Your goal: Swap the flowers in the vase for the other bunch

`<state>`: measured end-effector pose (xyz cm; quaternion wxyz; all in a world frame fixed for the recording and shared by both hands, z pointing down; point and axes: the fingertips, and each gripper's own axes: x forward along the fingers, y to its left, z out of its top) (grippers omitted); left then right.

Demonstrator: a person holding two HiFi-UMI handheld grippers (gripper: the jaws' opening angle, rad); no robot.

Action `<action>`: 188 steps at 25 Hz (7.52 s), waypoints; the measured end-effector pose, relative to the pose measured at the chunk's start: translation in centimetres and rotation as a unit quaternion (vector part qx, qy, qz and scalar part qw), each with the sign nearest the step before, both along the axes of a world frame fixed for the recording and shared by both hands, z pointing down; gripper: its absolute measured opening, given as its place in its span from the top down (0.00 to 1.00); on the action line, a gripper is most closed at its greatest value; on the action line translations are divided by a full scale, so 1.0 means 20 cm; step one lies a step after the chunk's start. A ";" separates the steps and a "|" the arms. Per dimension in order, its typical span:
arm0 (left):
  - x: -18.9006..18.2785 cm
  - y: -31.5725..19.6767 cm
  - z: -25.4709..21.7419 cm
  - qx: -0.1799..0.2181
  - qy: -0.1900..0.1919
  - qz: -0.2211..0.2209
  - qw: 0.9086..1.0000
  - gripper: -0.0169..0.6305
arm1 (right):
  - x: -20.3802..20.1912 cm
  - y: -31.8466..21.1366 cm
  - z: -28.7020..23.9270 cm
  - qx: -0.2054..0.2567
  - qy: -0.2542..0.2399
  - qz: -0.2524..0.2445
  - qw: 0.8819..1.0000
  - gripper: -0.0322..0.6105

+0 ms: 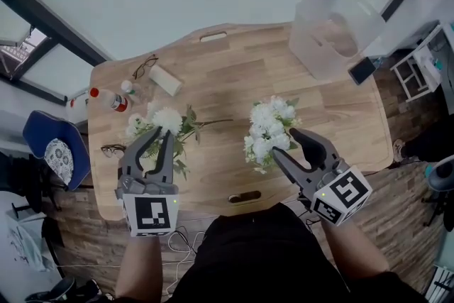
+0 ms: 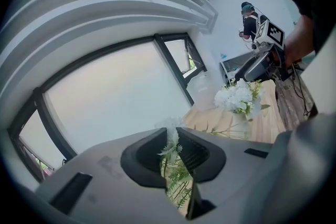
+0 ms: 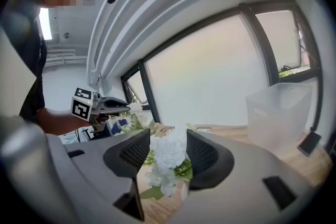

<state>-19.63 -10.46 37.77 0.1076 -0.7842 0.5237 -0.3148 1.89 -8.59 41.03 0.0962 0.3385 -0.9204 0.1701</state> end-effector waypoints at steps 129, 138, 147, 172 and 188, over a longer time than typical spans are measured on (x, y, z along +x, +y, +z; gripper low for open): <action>1.21 0.11 0.03 -0.016 -0.117 0.314 0.942 0.89 | 0.99 -0.05 -0.48 0.088 -0.095 0.226 0.965 0.82; 1.26 0.11 0.12 -0.037 -0.109 0.338 0.934 0.89 | 1.03 -0.04 -0.44 0.079 -0.093 0.246 0.962 0.82; 1.34 0.11 0.18 -0.037 -0.094 0.340 0.935 0.89 | 1.03 -0.04 -0.42 0.070 -0.097 0.249 0.961 0.82; 1.09 0.09 -0.33 0.054 0.030 0.271 0.961 0.83 | 0.88 -0.06 -0.60 0.109 -0.091 0.218 0.966 0.82; 0.48 0.00 -0.37 0.038 0.176 0.093 0.979 0.97 | 0.75 -0.12 -0.63 0.130 -0.063 0.190 0.971 0.82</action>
